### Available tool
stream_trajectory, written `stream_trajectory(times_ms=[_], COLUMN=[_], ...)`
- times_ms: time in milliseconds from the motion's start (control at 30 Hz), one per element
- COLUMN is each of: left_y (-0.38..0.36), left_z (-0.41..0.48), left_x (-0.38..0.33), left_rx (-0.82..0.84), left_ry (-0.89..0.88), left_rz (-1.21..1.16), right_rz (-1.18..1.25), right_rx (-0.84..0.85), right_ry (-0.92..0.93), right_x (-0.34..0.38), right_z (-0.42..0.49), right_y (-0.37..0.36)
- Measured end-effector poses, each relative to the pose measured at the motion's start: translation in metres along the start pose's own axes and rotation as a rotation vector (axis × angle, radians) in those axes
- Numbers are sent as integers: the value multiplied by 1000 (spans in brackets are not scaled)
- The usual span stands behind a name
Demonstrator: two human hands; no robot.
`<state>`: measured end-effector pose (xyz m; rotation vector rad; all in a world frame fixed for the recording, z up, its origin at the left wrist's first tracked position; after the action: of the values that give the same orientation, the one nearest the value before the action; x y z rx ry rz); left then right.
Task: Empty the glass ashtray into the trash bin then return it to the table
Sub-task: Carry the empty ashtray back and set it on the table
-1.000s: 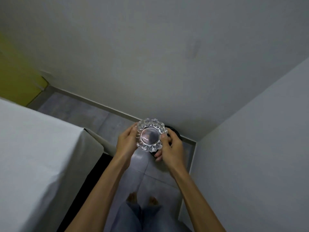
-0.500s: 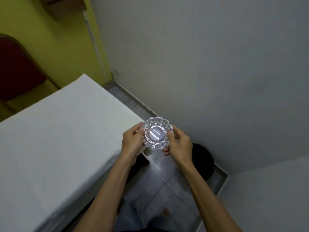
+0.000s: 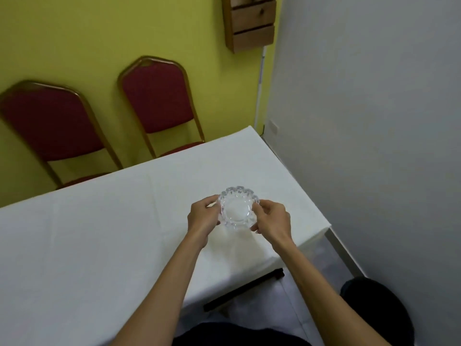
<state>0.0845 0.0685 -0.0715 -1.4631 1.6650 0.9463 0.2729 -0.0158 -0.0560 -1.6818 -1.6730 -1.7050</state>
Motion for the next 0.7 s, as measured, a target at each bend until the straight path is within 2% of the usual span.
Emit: stream_trajectory(times_ms=[167, 367, 700], left_y=[43, 61, 58], left_z=[28, 42, 53], left_x=[10, 21, 6], left_rx=[-114, -219, -357], left_ry=[54, 108, 121], left_rz=[-23, -67, 32], right_rz=[-167, -361, -456], right_rx=[85, 187, 345], right_ry=[45, 83, 68], right_x=[27, 38, 45], right_z=[25, 56, 92], right_y=[-51, -93, -123])
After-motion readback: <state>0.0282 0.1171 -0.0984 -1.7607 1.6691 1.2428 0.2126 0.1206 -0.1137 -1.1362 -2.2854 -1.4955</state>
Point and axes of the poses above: each hand's wrist, its own z-axis towards the middle knuckle, its own y-axis out of the back of the hand, x = y × z, the point moved 7 cm from there along z, towards the middle knuckle, and after that the axes turned 8 degrees about -z, right-handed, at the moved point
